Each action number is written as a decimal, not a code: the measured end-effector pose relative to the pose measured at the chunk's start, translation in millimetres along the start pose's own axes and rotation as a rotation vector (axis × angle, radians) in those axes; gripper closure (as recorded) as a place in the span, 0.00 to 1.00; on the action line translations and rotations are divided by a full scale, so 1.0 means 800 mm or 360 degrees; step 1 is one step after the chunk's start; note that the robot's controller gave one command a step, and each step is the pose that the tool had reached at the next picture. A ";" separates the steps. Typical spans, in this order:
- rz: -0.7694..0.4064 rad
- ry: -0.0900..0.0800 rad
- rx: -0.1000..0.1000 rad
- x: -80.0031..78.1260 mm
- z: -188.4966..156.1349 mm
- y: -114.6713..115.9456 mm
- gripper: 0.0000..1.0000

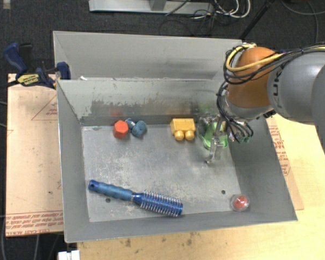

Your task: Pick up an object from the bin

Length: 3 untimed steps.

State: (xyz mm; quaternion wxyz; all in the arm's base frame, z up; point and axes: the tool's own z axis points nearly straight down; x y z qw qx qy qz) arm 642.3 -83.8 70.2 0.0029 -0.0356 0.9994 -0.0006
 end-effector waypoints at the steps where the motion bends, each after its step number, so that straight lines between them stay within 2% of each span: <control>1: 0.0036 -0.0002 -0.0001 0.001 -0.001 -0.064 0.00; 2: 0.0027 -0.0007 -0.0006 -0.002 -0.003 -0.059 1.00; 3: 0.0071 -0.0011 0.0000 -0.006 -0.163 -0.059 1.00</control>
Offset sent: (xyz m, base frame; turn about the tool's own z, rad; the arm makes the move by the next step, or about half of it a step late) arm 0.0017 -0.0490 -0.0002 0.0162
